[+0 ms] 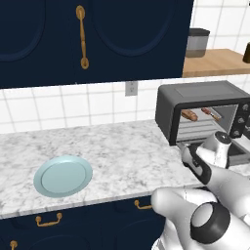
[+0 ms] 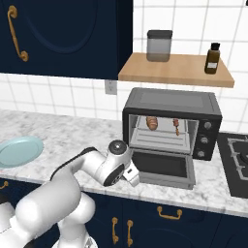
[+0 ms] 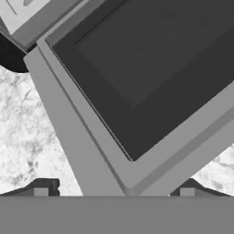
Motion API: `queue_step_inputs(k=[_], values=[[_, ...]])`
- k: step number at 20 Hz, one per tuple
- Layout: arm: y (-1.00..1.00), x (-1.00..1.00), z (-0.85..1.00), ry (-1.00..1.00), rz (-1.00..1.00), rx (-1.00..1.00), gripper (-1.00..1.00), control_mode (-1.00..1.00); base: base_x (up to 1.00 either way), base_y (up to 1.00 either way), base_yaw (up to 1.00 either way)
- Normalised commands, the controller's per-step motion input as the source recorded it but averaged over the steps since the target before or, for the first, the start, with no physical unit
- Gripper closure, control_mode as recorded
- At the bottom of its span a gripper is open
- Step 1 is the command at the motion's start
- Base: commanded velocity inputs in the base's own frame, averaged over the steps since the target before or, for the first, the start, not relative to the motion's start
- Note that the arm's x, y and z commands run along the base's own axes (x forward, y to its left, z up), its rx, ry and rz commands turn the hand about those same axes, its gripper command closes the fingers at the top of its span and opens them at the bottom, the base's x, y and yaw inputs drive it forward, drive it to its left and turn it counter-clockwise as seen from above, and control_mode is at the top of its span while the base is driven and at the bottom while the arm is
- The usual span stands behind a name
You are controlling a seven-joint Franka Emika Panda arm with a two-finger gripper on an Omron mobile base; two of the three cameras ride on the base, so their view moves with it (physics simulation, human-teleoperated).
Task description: Pick up the kebab skewer and baguette bread, and place them inside the toaster oven. Close the toaster oven door and start by setting the timer.
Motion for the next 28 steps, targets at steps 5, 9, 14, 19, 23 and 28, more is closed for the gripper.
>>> queue_step_inputs(k=[5, 9, 14, 19, 23, 28], values=[[0.37, 0.05, 0.01, -0.41, -0.11, -0.20, -1.00, -1.00, 0.00, 0.00, 0.00], [0.63, 0.28, 0.00, -0.42, -0.13, -0.18, -1.00, -1.00, 0.00, 0.00, 0.00], [0.78, 0.09, 0.00, -0.34, -0.13, -0.22, -1.00, -1.00, 0.00, 0.00, 0.00], [0.71, 0.00, 0.00, -0.27, -0.13, -0.23, -1.00, -1.00, 0.00, 0.00, 0.00], [0.51, 0.22, -0.09, -0.17, -0.12, -0.20, -1.00, -1.00, 0.00, 0.00, 0.00], [0.64, -0.60, -0.04, -0.03, -0.11, -0.13, -1.00, -1.00, 0.00, 0.00, 0.00]])
